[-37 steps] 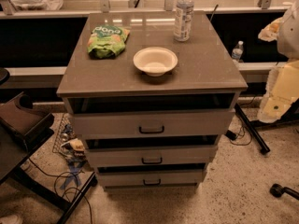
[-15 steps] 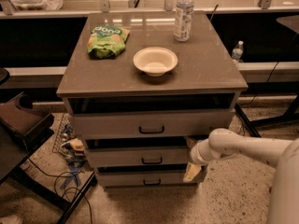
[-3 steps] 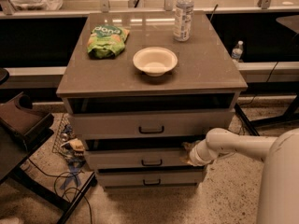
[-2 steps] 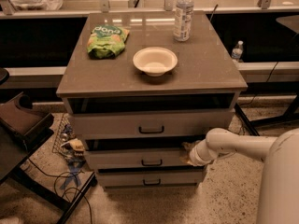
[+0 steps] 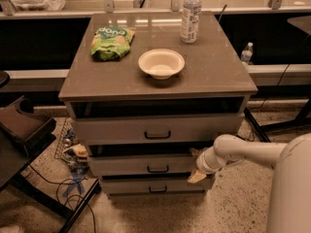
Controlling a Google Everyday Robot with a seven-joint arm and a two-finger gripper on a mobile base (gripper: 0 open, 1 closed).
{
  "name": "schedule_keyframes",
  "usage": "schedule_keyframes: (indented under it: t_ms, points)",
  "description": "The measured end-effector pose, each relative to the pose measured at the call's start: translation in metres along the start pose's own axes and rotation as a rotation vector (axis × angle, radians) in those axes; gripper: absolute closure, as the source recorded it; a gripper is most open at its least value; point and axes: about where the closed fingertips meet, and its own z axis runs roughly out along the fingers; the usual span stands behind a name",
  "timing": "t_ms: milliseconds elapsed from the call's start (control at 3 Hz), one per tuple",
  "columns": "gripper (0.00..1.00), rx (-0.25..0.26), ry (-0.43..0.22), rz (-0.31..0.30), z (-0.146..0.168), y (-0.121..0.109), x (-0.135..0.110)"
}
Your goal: Open middle drawer
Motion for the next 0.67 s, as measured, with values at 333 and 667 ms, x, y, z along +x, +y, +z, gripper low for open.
schedule_keyframes:
  t_ms: [333,667]
  points:
    - [0.00,-0.002,-0.001,0.000,0.0009,0.0007,-0.0004]
    - [0.00,-0.002,-0.001,0.000,0.0009,0.0007,-0.0004]
